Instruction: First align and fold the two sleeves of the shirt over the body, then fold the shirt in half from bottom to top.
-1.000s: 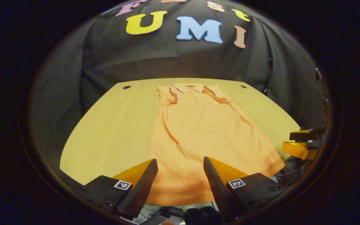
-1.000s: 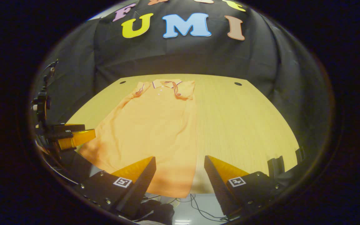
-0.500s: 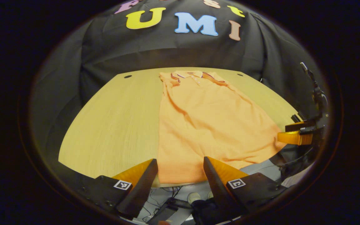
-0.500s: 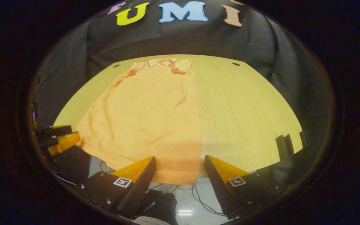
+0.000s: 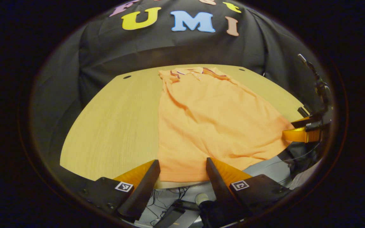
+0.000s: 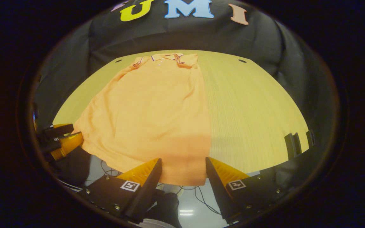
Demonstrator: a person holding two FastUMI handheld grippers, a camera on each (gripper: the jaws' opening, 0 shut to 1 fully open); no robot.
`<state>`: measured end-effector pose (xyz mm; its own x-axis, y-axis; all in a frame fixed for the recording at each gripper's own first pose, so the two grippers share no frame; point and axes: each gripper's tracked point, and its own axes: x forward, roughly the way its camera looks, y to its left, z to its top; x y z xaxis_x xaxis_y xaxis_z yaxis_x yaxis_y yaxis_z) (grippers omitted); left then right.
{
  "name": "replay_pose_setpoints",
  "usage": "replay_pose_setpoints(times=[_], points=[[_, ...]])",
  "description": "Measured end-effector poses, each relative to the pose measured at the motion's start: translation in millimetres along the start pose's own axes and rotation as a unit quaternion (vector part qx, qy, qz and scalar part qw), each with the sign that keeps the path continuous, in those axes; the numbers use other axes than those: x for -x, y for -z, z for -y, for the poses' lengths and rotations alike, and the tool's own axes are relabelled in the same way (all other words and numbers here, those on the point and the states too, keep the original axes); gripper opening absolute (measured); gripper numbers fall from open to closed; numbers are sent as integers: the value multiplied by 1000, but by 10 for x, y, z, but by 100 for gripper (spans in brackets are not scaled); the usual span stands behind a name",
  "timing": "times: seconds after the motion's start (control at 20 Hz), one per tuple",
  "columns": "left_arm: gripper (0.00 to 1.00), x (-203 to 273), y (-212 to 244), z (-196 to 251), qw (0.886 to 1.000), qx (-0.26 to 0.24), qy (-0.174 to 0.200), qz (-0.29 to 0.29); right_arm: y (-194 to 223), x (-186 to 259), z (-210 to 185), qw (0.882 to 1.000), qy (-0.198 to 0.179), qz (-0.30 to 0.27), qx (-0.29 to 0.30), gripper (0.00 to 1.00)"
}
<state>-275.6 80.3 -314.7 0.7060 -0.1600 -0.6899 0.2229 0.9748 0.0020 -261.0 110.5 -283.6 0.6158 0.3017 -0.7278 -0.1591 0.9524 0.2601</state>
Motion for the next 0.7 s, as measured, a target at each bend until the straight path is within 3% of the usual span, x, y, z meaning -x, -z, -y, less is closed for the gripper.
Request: replay_pose_setpoints(times=[0.1, 0.15, 0.25, 0.3, 0.35, 0.4, 0.45, 0.55, 0.7], points=[[89, -18, -11, -7, 1000, 3, -2, -3, 12, 9, 14, 1000, 0, 1, -4, 70], [88, -16, -23, 13, 1000, 5, -4, -3, 14, 9, 16, 1000, -2, 1, -5, 53], [77, -27, -17, 72, 1000, 0, 1, -6, 13, -15, 7, 1000, -8, 0, 5, 50], [63, -21, -27, 96, 1000, -1, 2, -6, -18, -39, 29, 1000, -5, 4, -12, 50], [48, -27, -20, 150, 1000, -3, 5, -9, -9, -2, 24, 1000, -6, 3, -20, 15], [42, -27, -18, 144, 1000, -3, -3, -10, 3, -2, 17, 1000, -12, 3, -19, 16], [14, -39, -19, 154, 1000, -1, -8, -13, 14, -8, 41, 1000, -11, 2, -21, 16], [11, -49, -22, 204, 1000, -3, -13, -18, -10, -40, 37, 999, -24, 4, -30, 3], [7, -56, -51, 204, 999, 6, -27, -26, -68, 46, 34, 998, -44, 16, -36, 3]])
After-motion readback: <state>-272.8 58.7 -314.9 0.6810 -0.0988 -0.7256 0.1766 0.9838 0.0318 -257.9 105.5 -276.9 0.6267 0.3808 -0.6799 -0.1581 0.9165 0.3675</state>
